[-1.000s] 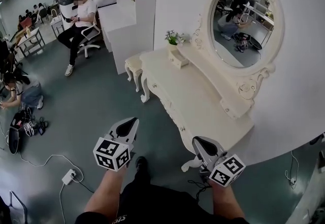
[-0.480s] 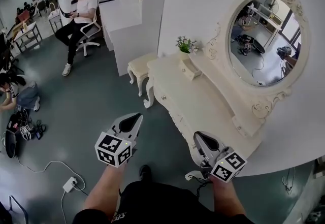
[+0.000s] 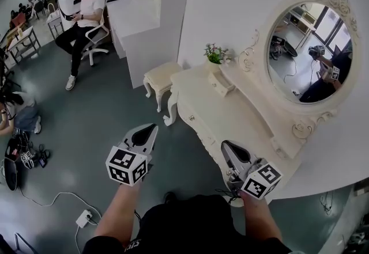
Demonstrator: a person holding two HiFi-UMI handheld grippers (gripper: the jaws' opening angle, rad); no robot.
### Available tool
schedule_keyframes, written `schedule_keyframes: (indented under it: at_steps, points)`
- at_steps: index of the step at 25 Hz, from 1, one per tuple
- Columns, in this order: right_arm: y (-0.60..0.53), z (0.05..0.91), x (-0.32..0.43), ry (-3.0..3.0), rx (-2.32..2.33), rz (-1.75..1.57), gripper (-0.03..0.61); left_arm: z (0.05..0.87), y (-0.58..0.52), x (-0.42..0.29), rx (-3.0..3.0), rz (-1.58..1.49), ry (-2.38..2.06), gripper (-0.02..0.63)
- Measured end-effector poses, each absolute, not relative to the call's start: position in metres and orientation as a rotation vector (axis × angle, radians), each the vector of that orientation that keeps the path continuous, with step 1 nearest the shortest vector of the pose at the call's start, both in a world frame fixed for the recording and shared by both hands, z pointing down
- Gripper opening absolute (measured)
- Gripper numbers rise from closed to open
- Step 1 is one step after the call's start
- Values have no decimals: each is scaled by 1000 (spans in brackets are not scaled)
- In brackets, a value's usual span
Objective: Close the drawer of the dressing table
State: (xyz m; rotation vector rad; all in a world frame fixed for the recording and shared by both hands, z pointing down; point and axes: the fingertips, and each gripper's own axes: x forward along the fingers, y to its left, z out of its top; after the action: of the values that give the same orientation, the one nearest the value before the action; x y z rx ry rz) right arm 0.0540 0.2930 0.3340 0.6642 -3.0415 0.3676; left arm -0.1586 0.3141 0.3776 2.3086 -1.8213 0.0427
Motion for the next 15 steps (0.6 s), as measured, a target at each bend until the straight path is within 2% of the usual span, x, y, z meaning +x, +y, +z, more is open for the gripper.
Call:
schedule_keyframes:
  at_steps: [6, 15]
  points:
    - [269, 337, 43, -3050, 718, 411, 11, 388, 298, -192, 2233, 53, -1918, 6]
    - [205, 354, 34, -3039, 746, 499, 11, 397, 235, -181, 2278, 79, -1791, 6]
